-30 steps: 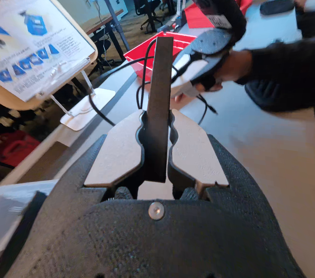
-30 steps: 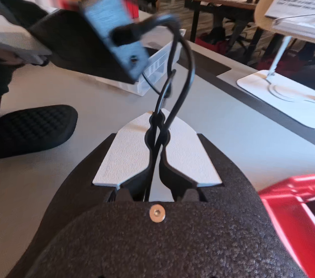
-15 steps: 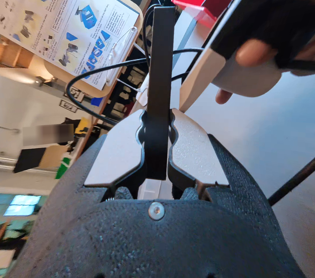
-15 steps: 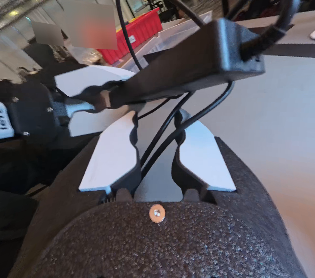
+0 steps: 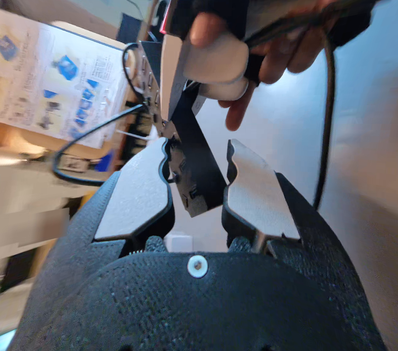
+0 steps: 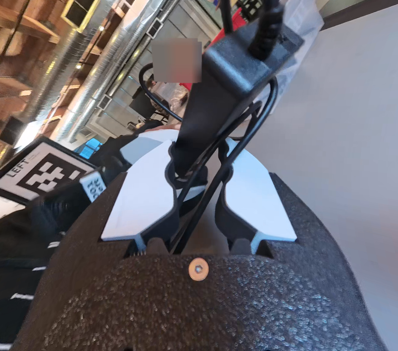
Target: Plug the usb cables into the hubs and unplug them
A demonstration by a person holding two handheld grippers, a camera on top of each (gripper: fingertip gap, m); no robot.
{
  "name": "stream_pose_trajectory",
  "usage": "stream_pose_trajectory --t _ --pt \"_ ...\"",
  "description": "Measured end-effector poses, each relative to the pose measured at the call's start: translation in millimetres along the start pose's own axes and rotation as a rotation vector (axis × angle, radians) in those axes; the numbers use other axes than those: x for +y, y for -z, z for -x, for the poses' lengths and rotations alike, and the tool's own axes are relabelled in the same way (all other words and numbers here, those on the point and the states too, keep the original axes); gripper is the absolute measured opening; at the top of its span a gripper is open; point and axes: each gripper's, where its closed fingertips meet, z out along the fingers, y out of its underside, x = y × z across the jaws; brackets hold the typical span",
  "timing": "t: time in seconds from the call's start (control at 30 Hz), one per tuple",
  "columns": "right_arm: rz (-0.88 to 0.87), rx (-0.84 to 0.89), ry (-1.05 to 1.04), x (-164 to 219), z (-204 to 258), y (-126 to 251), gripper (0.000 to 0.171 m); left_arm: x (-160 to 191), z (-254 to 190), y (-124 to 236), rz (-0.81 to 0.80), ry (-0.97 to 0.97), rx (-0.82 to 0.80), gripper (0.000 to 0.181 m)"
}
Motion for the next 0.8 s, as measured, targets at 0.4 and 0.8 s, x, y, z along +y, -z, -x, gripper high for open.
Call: stream_pose_trajectory --t 0.4,0.8 --pt "0.038 0.125 0.114 -3 -23 11 0.03 -12 70 49 -0.246 0.684 0.087 0.049" --pt "0.117 0.182 0.284 11 -13 3 0.03 34 76 4 0.158 0.396 -0.13 0.053"
